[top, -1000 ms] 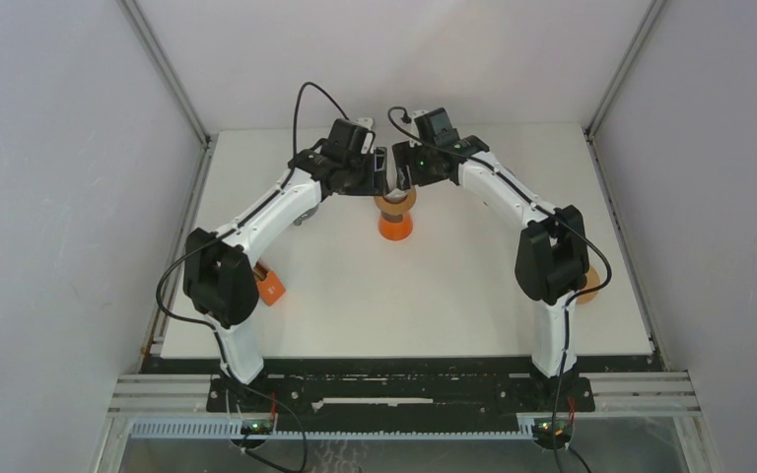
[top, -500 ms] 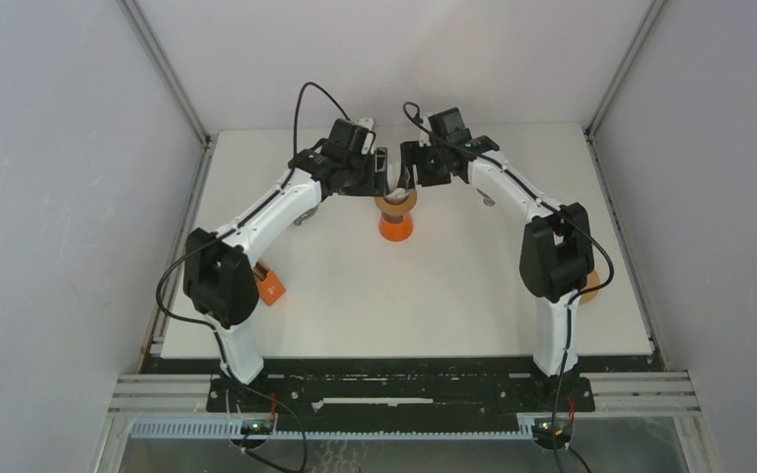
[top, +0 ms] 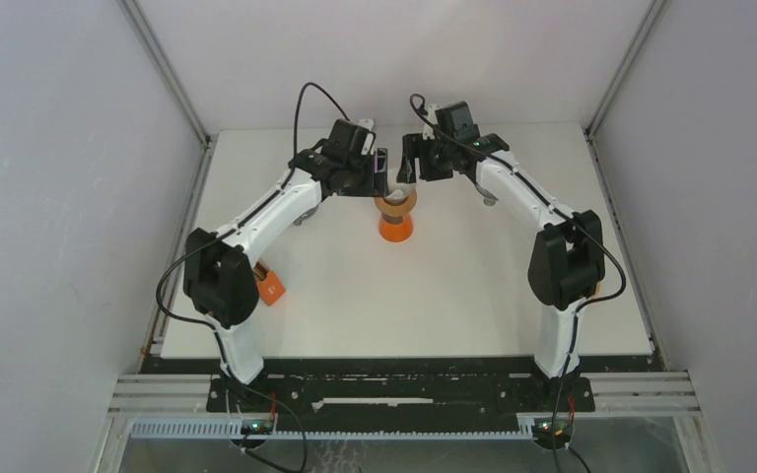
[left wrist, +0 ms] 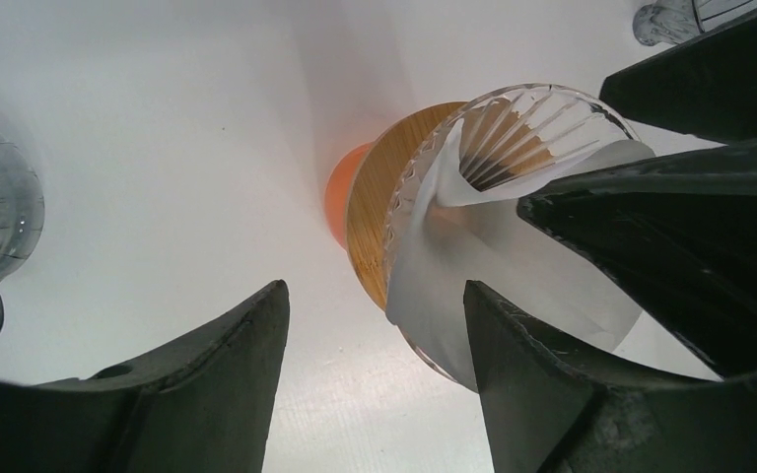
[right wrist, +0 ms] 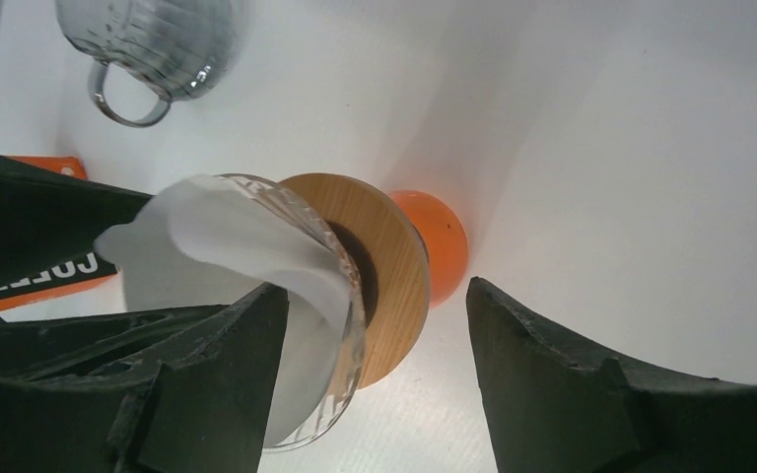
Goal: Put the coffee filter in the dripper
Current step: Place the coffee filter in the coffee dripper.
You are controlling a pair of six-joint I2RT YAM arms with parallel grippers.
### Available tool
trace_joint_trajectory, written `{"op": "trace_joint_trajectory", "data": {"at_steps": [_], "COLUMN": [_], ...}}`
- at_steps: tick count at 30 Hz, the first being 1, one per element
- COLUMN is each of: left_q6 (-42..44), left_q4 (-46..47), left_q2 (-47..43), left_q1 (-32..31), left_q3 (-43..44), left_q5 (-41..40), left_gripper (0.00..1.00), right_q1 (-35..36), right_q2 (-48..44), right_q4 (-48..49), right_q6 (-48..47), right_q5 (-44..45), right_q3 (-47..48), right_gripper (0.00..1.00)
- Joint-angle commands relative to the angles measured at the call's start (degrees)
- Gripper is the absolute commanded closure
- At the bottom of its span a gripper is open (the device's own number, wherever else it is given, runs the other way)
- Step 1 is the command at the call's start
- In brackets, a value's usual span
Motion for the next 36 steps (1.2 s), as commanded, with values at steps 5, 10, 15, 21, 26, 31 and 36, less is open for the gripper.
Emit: {"op": "trace_joint_trajectory", "data": {"at_steps": [5, 10, 15, 21, 26, 31, 36], "left_q6": [0.65, 0.13, -0.59, -0.89, -1.21, -1.22, -0.18], "left_q4": [-0.66, 0.33, 2.09, 2.73, 2.86, 2.38, 1.10], "left_q2": [-3.15, -4.72, -6.30, -6.73, -6.91, -5.16, -2.71], "left_q1": [0.52, 0.85, 1.17, 1.28, 1.45, 2.28, 2.24], "left_q3": [3.92, 3.83, 3.66, 3.19, 1.48, 1.42, 2.37], "left_q5": [-1.16, -1.47, -0.91, 0.25, -0.09, -1.30, -0.86], "left_gripper": [0.28, 0.26, 0.23, 0.22, 0.22, 0.23, 0.24], "right_q1": [-0.87, -1.14, -1.23, -1.26, -1.16, -1.26, -1.23], "right_q2": [-4.01, -4.30, -4.94, -5.26, -4.56, -3.15, -1.75], "right_q4": [2.84, 2.45, 2.40, 2.37, 2.22, 2.46, 2.40], "right_q6": [0.68, 0.33, 0.15, 0.17, 0.15, 0.33, 0.49], "right_q5": [-0.01, 1.17, 1.05, 0.85, 1.47, 2.90, 4.16], "right_q3": [0.26, 0.22, 0.05, -0.04, -0.06, 0.04, 0.13], "right_gripper": [0.25, 0.25, 0.25, 0.25, 0.25, 0.25, 0.26]}}
